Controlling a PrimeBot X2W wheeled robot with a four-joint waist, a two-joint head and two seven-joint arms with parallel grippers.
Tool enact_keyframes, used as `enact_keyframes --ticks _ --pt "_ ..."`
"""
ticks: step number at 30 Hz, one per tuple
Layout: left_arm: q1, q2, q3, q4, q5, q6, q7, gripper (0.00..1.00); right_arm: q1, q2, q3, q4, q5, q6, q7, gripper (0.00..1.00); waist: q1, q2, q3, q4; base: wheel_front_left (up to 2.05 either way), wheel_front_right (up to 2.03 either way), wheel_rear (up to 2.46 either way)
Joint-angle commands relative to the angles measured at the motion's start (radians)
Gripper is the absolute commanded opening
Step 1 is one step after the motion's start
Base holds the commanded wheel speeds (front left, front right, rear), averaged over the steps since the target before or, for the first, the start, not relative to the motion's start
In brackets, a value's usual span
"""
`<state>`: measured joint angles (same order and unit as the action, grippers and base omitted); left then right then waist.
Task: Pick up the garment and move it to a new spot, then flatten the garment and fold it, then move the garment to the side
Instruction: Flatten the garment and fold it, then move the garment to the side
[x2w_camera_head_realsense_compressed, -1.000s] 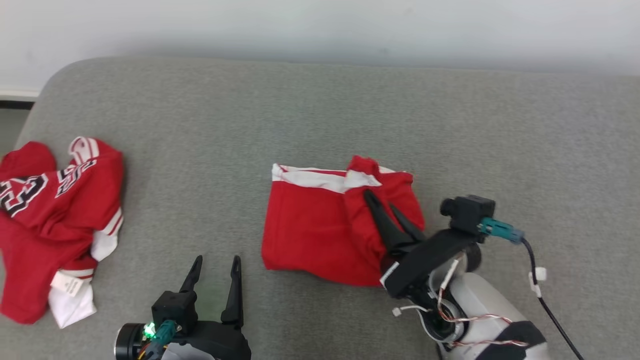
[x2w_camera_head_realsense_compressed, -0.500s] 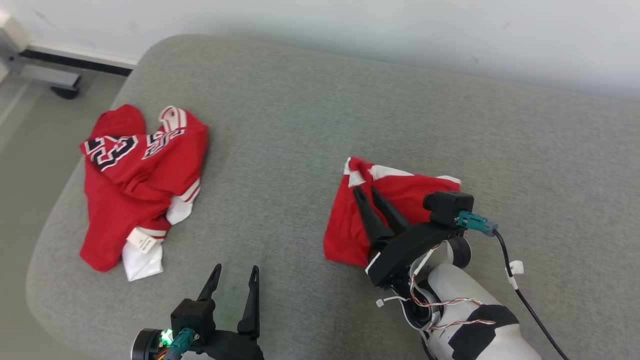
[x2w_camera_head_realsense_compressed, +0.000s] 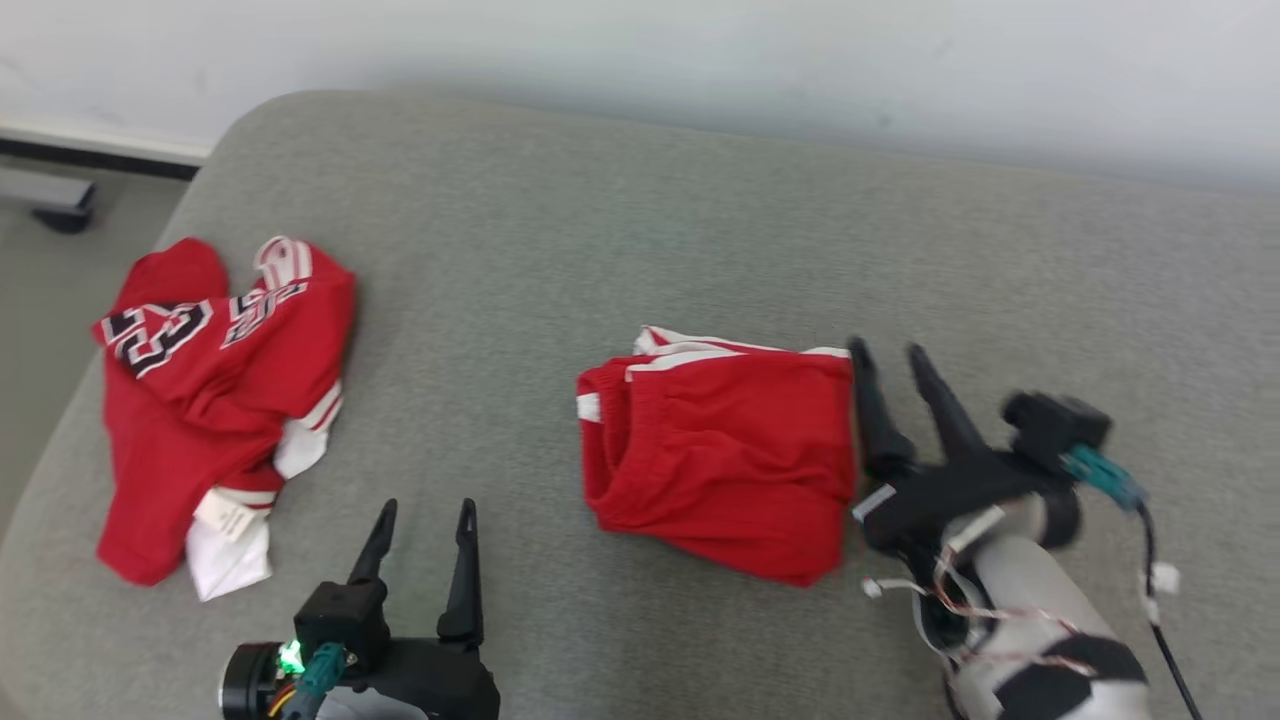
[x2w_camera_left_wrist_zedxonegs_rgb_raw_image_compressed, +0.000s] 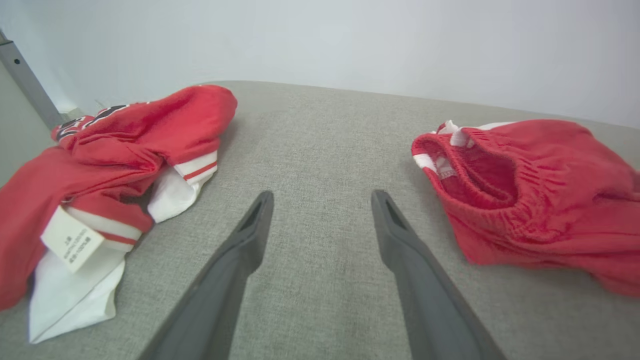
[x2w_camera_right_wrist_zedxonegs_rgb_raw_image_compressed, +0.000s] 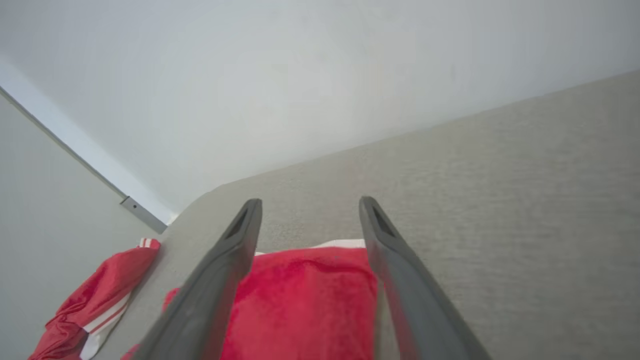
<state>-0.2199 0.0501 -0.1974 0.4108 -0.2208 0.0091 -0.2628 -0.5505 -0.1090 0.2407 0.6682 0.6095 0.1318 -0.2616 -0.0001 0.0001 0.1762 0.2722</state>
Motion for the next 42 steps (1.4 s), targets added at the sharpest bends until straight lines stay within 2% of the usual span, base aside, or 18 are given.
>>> enact_keyframes --ticks 1,5,9,16,27,42 --pt "0.004 0.001 0.012 -0.006 0.011 0.005 -0.003 1.0 0.041 0.001 -0.027 -0.018 -0.037 -0.002 -0.003 1.0 0.0001 -0.0001 -0.01 -0.067 0.0 0.0 0.0" --pt "0.016 0.001 0.042 -0.013 0.025 0.005 -0.003 1.0 0.136 -0.005 -0.165 -0.073 -0.139 -0.002 -0.004 1.0 0.0001 -0.0001 -0.019 -0.126 0.0 0.0 0.0" --pt "0.035 0.001 0.078 -0.018 0.033 0.005 -0.003 1.0 0.224 0.007 -0.254 -0.127 -0.243 -0.002 -0.004 1.0 0.0001 -0.0001 -0.035 -0.18 0.0 0.0 0.0" --pt "0.077 0.001 0.149 -0.021 0.063 -0.014 -0.003 1.0 0.341 0.037 -0.327 -0.186 -0.379 -0.002 -0.004 1.0 0.0001 -0.0001 -0.077 -0.249 0.0 0.0 0.0" --pt "0.165 0.0 0.216 -0.033 0.098 -0.049 -0.003 1.0 0.44 0.058 -0.265 -0.242 -0.47 -0.002 -0.004 1.0 0.0001 -0.0001 -0.15 -0.29 0.0 0.0 0.0" --pt "0.221 0.0 0.243 -0.054 0.081 -0.065 -0.003 1.0 0.471 0.059 -0.219 -0.247 -0.405 -0.002 -0.004 1.0 0.0001 -0.0001 -0.19 -0.302 0.0 0.0 0.0"
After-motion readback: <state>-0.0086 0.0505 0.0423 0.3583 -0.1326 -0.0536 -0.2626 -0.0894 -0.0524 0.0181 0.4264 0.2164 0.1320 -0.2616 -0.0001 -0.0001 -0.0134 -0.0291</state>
